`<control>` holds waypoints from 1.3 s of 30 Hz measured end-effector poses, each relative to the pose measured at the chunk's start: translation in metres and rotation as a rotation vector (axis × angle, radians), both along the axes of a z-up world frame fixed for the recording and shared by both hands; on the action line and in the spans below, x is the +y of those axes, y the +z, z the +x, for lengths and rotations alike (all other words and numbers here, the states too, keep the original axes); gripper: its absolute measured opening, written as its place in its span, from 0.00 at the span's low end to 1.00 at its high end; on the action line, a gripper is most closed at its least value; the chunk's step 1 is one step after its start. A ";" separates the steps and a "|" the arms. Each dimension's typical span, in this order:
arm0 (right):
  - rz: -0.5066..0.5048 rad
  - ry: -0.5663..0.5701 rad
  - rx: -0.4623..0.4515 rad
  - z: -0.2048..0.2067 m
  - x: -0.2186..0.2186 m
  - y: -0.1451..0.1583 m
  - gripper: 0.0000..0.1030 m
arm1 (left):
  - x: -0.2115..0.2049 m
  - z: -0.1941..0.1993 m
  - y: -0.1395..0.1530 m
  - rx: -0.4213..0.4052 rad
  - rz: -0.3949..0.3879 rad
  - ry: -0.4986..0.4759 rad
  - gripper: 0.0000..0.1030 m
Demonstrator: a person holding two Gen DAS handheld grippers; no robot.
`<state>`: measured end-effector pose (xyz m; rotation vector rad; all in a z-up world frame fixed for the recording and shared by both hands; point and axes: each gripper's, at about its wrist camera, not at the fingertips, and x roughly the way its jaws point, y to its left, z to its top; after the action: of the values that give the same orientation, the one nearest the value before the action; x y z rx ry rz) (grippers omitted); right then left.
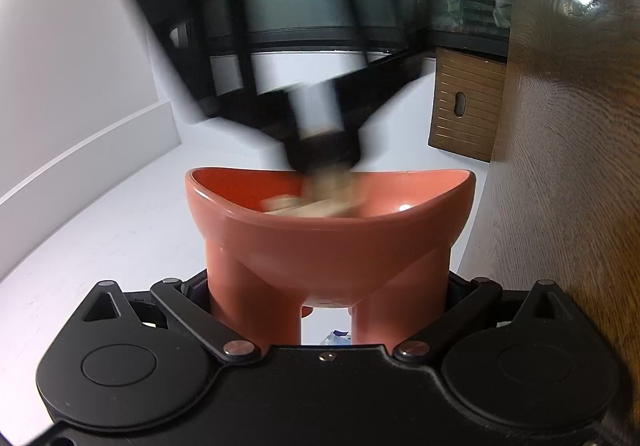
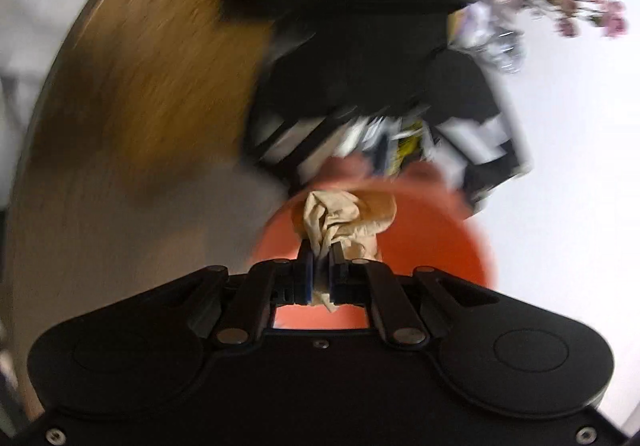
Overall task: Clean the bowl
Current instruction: 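Wipe the cloth around the bowl interior with the right tool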
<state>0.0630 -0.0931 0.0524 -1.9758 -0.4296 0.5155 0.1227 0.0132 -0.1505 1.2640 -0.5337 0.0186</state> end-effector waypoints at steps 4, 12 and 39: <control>0.048 -0.064 -0.053 0.022 -0.003 0.027 0.07 | 0.000 0.000 0.000 0.000 0.000 0.000 0.95; -0.125 -0.102 0.049 0.016 -0.045 -0.012 0.07 | 0.000 -0.001 0.000 0.000 0.000 0.000 0.95; 0.090 -0.045 -0.009 0.014 -0.011 0.046 0.06 | 0.002 -0.004 0.005 0.000 0.000 0.001 0.95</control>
<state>0.0767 -0.1045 0.0986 -1.8975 -0.4059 0.4516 0.1191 0.0154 -0.1456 1.2644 -0.5329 0.0190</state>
